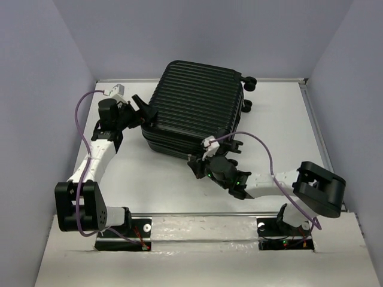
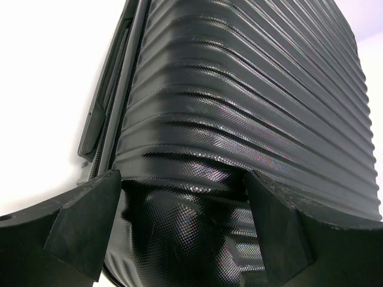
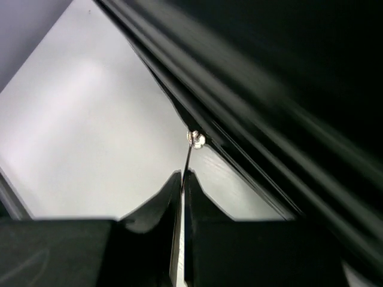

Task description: Pack the luggage

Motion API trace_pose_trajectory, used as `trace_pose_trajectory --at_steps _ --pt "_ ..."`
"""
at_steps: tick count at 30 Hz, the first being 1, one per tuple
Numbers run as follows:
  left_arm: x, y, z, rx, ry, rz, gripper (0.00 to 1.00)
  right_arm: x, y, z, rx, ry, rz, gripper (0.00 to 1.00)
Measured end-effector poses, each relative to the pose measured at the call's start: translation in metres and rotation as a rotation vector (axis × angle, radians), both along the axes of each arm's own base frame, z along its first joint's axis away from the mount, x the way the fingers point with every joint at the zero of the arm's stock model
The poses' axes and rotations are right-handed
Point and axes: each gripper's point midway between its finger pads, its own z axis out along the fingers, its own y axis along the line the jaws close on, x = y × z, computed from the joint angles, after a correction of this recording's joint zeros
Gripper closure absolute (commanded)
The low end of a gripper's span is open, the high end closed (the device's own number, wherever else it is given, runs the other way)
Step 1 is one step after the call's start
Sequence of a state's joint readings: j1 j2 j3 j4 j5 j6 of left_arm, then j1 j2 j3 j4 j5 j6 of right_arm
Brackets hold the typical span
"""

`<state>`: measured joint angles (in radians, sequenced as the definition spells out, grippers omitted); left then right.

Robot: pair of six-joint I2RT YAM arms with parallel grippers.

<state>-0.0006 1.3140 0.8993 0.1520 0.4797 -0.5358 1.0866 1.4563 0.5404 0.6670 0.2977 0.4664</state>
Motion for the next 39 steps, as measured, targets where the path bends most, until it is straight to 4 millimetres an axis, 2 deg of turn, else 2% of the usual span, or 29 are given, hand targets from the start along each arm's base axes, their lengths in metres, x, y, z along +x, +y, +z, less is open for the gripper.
trace_pose_trajectory --at_steps 5,7,9,11,16,17,18,19,21,23,25,26,27,29,31,32,33,35,36,37,39 --pt "-0.007 -0.023 -0.001 -0.015 -0.009 -0.065 0.08 0.013 0.057 0.002 -0.088 -0.017 0.069 0.93" --pt "-0.010 -0.028 -0.001 -0.016 -0.009 -0.090 0.07 0.019 0.090 0.004 -0.119 -0.021 0.123 0.93" --pt "-0.011 -0.028 -0.001 -0.006 -0.011 -0.098 0.08 0.019 0.110 0.001 -0.141 -0.027 0.174 0.93" --pt "-0.012 -0.027 -0.002 -0.001 -0.011 -0.099 0.07 0.019 0.121 0.001 -0.159 -0.036 0.205 0.93" --pt "-0.012 -0.018 -0.001 0.028 -0.032 -0.075 0.08 0.017 0.129 -0.001 -0.188 -0.043 0.244 0.93" --pt "-0.013 -0.017 -0.001 0.031 -0.034 -0.070 0.08 0.016 0.130 -0.001 -0.191 -0.043 0.251 0.90" --pt "-0.013 -0.016 -0.001 0.034 -0.036 -0.067 0.08 0.015 0.130 -0.002 -0.200 -0.042 0.263 0.63" --pt "-0.014 -0.015 0.000 0.037 -0.038 -0.063 0.08 0.014 0.130 -0.001 -0.205 -0.042 0.270 0.44" --pt "-0.016 -0.015 -0.001 0.041 -0.037 -0.066 0.08 0.000 0.133 0.000 -0.204 -0.013 0.344 0.15" --pt "-0.020 -0.020 -0.001 0.037 -0.035 -0.084 0.08 -0.028 0.134 0.004 -0.223 0.016 0.442 0.07" --pt "-0.024 -0.025 -0.002 0.031 -0.032 -0.106 0.08 -0.050 0.127 0.019 -0.236 0.036 0.492 0.02" --pt "-0.025 -0.027 -0.002 0.028 -0.030 -0.114 0.08 -0.064 0.120 0.040 -0.223 0.031 0.519 0.01" --pt "-0.027 -0.029 -0.001 0.026 -0.029 -0.124 0.08 -0.070 0.116 0.055 -0.210 0.021 0.527 0.00" --pt "-0.029 -0.032 -0.002 0.023 -0.025 -0.136 0.08 -0.079 0.098 0.108 -0.142 -0.030 0.513 0.00" --pt "-0.030 -0.033 -0.002 0.021 -0.024 -0.143 0.08 -0.065 0.072 0.149 -0.075 -0.064 0.423 0.00" --pt "-0.030 -0.033 -0.002 0.020 -0.023 -0.144 0.08 -0.047 0.047 0.179 -0.022 -0.095 0.338 0.00" --pt "-0.030 -0.033 -0.002 0.020 -0.023 -0.145 0.08 -0.024 0.019 0.199 0.022 -0.104 0.229 0.00" --pt "-0.030 -0.034 -0.002 0.020 -0.024 -0.146 0.08 0.018 -0.033 0.212 0.055 -0.110 0.030 0.00" --pt "-0.031 -0.034 -0.002 0.020 -0.024 -0.147 0.08 0.042 -0.067 0.214 0.066 -0.109 -0.091 0.00" --pt "-0.031 -0.035 -0.002 0.021 -0.024 -0.146 0.09 0.064 -0.100 0.209 0.065 -0.100 -0.201 0.00" --pt "-0.032 -0.036 -0.002 0.024 -0.024 -0.146 0.08 0.099 -0.170 0.184 0.032 -0.049 -0.434 0.00"
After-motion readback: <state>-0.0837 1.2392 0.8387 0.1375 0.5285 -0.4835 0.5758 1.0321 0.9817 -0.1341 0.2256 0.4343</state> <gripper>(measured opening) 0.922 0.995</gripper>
